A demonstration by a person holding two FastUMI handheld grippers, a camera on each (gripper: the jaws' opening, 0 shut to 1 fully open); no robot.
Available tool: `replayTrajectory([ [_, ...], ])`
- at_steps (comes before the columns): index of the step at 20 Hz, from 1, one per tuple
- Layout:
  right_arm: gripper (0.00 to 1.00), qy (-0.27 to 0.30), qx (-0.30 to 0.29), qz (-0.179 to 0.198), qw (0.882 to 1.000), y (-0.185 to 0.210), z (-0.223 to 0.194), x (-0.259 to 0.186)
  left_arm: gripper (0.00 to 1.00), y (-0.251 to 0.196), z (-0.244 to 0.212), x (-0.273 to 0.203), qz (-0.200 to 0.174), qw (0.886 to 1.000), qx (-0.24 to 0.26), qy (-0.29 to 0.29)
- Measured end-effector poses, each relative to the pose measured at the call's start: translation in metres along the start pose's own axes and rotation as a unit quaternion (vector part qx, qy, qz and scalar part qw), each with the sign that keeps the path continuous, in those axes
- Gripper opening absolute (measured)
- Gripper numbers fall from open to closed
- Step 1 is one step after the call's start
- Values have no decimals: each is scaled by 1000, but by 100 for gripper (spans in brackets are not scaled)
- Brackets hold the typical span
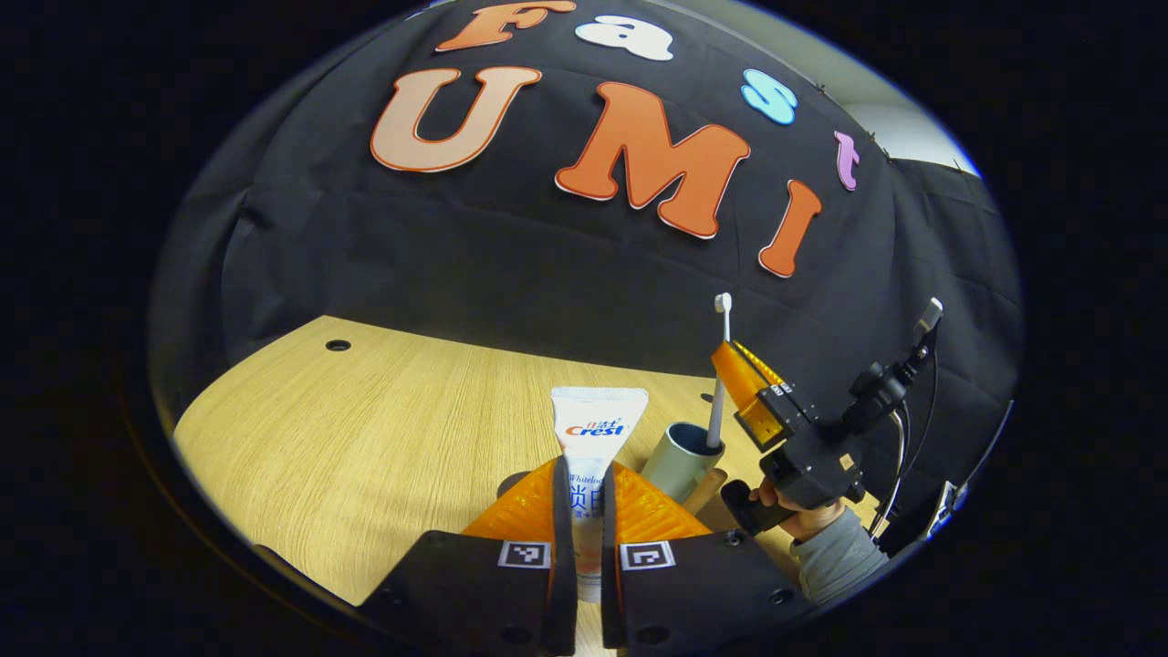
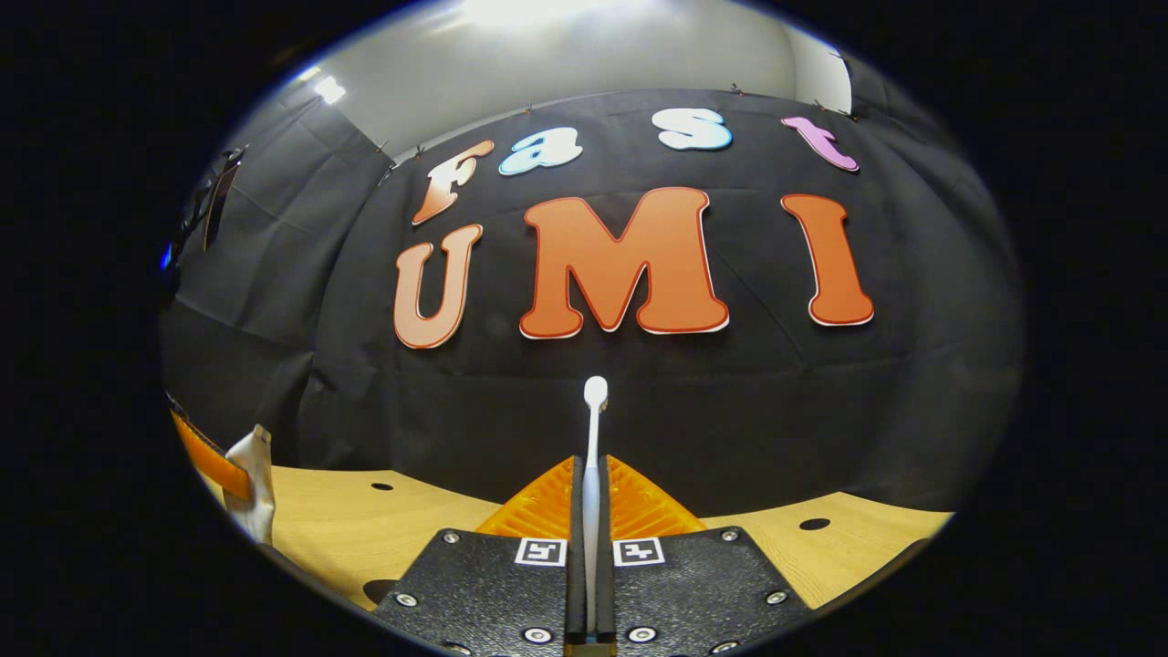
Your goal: Put the toothbrush and toothpaste on the desktop into the cup, then pick up the cup and place it on the coaster on the desktop.
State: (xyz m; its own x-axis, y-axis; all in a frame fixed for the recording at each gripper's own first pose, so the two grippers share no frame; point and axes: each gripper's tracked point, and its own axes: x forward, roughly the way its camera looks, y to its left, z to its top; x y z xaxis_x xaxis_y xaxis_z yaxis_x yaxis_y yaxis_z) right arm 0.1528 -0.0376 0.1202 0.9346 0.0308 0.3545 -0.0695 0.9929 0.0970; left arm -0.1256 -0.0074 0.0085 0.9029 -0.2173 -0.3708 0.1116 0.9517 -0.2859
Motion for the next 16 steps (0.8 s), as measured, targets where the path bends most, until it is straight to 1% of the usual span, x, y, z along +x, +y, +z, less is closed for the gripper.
replayTrajectory([
  [4,5,13,11,-5,1000,-4,-11,-1,14,-3,20,-5,-4,1000,4,-14],
  [6,5,16,16,-5,1000,-4,-12,-2,14,-3,23,0,-5,1000,5,-17],
  [12,5,28,21,-10,999,-3,-26,-10,14,-25,41,22,-19,999,4,-26],
  [16,7,33,32,-16,999,-8,-28,-15,14,-42,49,54,-28,999,3,-31],
])
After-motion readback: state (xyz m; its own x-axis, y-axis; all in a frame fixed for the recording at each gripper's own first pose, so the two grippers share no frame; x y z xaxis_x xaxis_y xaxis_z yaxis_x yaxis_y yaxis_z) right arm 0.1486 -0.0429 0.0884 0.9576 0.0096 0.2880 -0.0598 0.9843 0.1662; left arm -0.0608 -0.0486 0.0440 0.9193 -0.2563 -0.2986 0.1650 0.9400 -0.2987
